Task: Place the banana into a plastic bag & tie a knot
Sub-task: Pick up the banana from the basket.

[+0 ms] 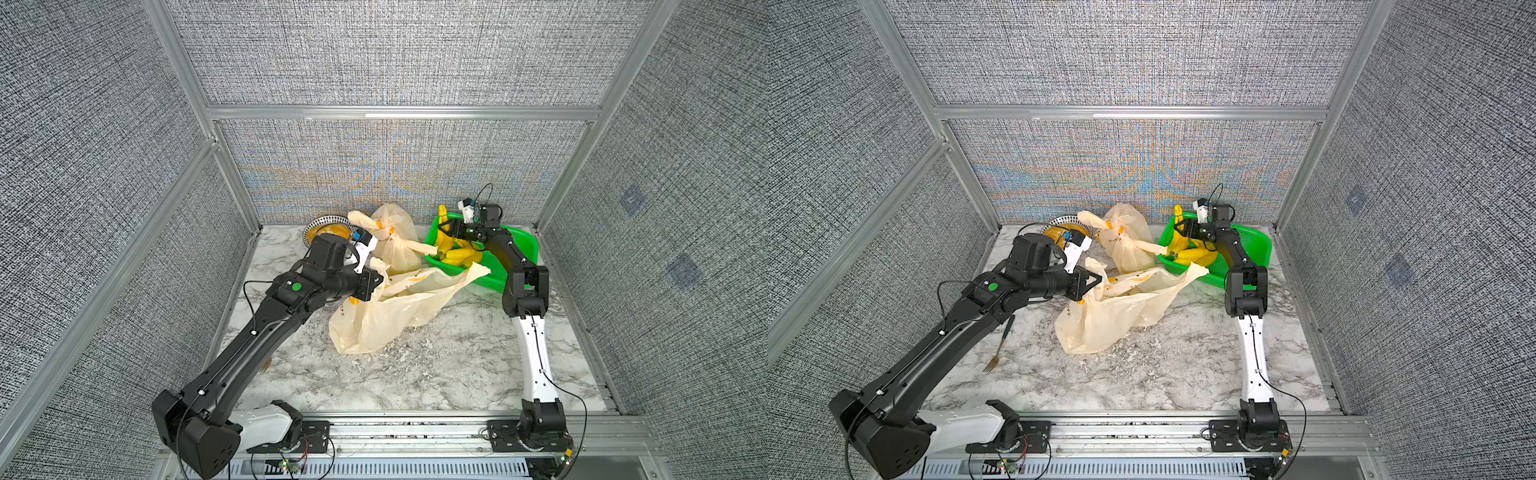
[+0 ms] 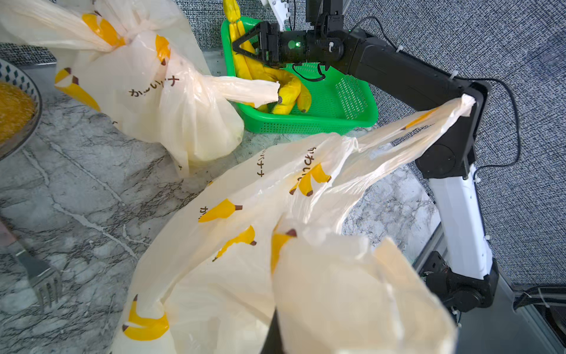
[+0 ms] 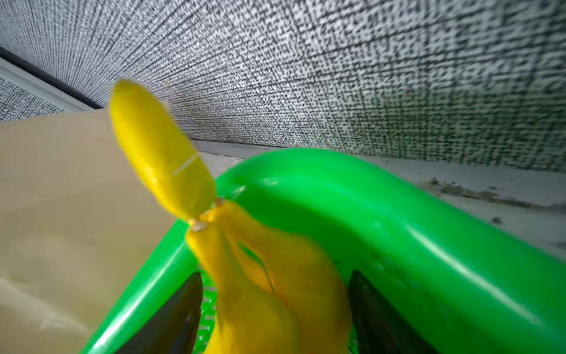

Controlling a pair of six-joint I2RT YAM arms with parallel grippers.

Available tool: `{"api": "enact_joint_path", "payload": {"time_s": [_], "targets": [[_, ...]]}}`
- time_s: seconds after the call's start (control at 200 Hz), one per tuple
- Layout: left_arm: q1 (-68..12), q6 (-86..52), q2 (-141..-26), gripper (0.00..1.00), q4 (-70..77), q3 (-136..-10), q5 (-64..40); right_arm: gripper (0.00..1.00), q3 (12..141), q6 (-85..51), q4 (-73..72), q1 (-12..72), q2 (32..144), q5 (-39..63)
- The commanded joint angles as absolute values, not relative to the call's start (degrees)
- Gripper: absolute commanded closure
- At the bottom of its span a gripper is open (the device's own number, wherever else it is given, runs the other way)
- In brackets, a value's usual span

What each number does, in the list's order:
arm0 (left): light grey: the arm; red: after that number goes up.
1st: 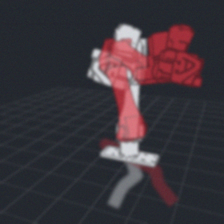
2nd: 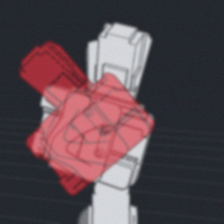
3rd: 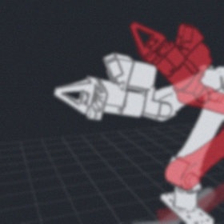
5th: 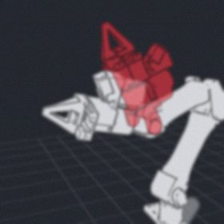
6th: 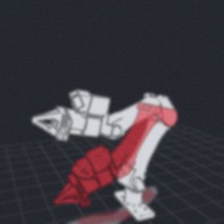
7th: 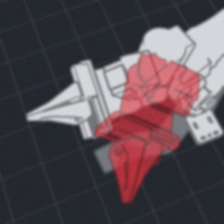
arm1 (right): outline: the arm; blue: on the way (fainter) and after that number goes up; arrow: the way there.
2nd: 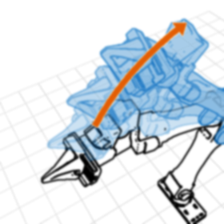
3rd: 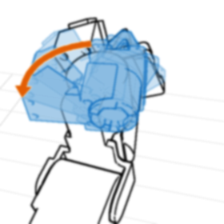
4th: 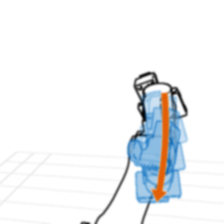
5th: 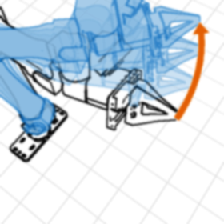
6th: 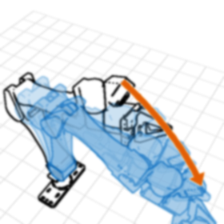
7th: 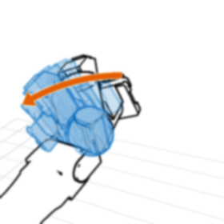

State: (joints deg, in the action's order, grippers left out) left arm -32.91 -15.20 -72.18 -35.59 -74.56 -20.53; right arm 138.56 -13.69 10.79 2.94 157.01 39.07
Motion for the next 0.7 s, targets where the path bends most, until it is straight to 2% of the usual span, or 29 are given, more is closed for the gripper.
{"api": "enact_joint_path", "payload": {"time_s": [0.0, 0.075, 0.195, 0.27, 0.365, 0.475, 0.696], "targets": [[-32.9, -15.0, -72.9, 1.0, -36.1, -75.4, -21.3, 0.26, 138.4, -13.1, 9.8, 4.1, 157.6, 38.0], [-32.9, -15.2, -73.0, 1.0, -36.0, -75.7, -22.1, 0.28, 138.9, -14.4, 7.1, 4.5, 157.7, 37.3], [-32.9, -15.3, -72.5, 1.0, -35.8, -75.7, -22.4, 0.44, 140.9, -15.2, 5.8, 5.1, 158.6, 36.0], [-32.9, -15.4, -72.3, 1.0, -35.9, -75.7, -22.5, 0.72, 141.1, -14.7, 5.8, 5.3, 158.6, 35.3], [-32.9, -15.2, -71.8, 1.0, -35.9, -75.5, -23.2, 0.91, 139.3, -14.1, 5.8, 5.1, 156.5, 34.6], [-32.9, -15.0, -71.3, 1.0, -35.9, -75.3, -24.3, 1.0, 132.7, -12.4, 4.2, 5.1, 150.0, 31.6], [-32.9, -15.9, -69.9, 1.0, -36.1, -76.7, -27.2, 1.0, 122.7, -9.3, 4.8, 5.1, 134.3, 20.4]]}}
